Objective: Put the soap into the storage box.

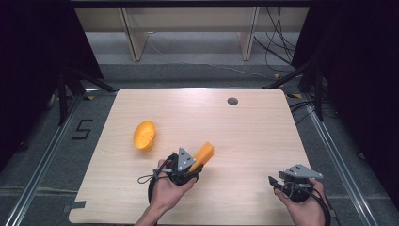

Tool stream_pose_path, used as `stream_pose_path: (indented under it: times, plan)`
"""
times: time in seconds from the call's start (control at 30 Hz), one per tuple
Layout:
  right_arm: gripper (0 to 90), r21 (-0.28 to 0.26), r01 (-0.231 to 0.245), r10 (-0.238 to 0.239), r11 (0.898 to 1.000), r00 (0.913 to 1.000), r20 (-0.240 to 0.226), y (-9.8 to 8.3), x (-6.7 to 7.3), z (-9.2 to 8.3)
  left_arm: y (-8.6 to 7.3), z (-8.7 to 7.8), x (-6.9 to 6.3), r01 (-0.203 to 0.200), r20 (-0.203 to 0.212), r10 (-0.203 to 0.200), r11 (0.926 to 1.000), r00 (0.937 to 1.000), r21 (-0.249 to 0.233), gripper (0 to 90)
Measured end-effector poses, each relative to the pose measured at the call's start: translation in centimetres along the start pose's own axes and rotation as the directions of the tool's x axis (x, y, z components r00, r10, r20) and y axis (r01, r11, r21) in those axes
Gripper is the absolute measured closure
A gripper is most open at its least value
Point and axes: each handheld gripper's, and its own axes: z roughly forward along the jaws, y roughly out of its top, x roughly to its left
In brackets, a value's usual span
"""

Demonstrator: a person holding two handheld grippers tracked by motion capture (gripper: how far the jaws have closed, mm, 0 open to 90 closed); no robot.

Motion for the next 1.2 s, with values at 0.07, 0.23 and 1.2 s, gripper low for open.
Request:
stream_pose_path:
  times: [0.07,0.23,1.2]
  plan:
    - [56.7,0.007,-0.017,0.017,1.000,0.9999,0.004,0.0,0.2,-0.1,-0.1,-0.4,0.2,0.016,-0.014,-0.016,0.9998,0.9998,-0.010,60.2]
    - [56.7,0.009,-0.028,0.028,1.000,0.9996,0.001,0.0,0.3,-0.1,-0.4,-1.1,0.6,0.059,-0.027,-0.060,0.9973,0.9978,-0.043,60.3]
    - [56.7,-0.006,0.008,-0.007,1.000,0.9999,0.014,0.0,0.0,-0.1,-1.0,-3.6,5.3,0.184,-0.240,-0.220,0.9688,0.9455,-0.166,60.3]
